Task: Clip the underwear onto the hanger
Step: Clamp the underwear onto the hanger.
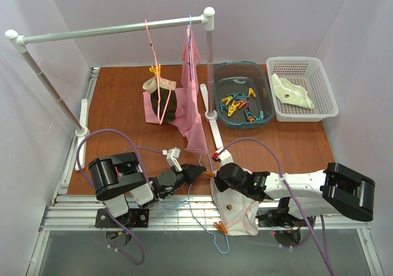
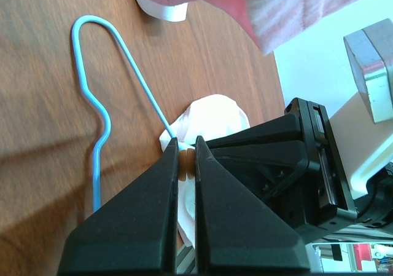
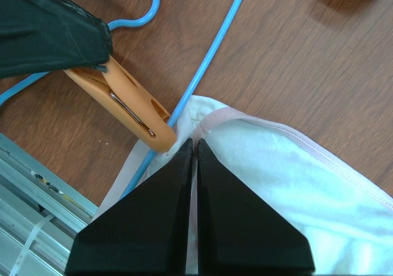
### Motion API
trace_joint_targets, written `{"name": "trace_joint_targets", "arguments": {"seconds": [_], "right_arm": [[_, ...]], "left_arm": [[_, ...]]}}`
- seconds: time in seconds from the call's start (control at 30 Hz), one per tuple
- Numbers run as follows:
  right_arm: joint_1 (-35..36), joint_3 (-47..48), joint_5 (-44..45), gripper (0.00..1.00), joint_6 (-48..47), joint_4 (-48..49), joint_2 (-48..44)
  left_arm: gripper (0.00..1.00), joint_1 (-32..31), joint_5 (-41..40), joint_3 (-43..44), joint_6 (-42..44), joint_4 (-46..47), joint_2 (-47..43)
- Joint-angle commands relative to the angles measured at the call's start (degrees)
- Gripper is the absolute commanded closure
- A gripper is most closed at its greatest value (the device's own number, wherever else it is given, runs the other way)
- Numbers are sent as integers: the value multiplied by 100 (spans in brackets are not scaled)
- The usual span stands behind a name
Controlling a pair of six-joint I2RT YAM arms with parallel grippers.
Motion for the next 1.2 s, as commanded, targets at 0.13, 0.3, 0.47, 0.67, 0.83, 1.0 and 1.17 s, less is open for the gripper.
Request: {"name": "trace_joint_targets", "arguments": {"seconds": [0.13, 0.3, 0.47, 0.67, 0.83, 1.0, 1.17], "right_arm": [[55, 58, -95, 99, -27, 31, -78], [64, 67, -130, 99, -27, 31, -34], [73, 102, -157, 99, -35, 31, 45], [82, 120, -174, 99, -44, 31, 80], [82, 111, -183, 99, -35, 31, 98], [91, 146, -209, 99, -44, 31, 133], [99, 146, -218, 99, -35, 31, 168]], "left_arm": [[100, -62, -5, 146, 30, 1948, 173], [100, -115, -58, 146, 57, 1957, 121], [100, -132, -111, 128, 66, 1984, 24], [100, -185, -172, 119, 136, 1992, -99], [100, -238, -225, 128, 197, 2001, -125], [100, -264, -251, 128, 171, 2045, -64], [100, -282, -357, 32, 241, 2062, -222]]}}
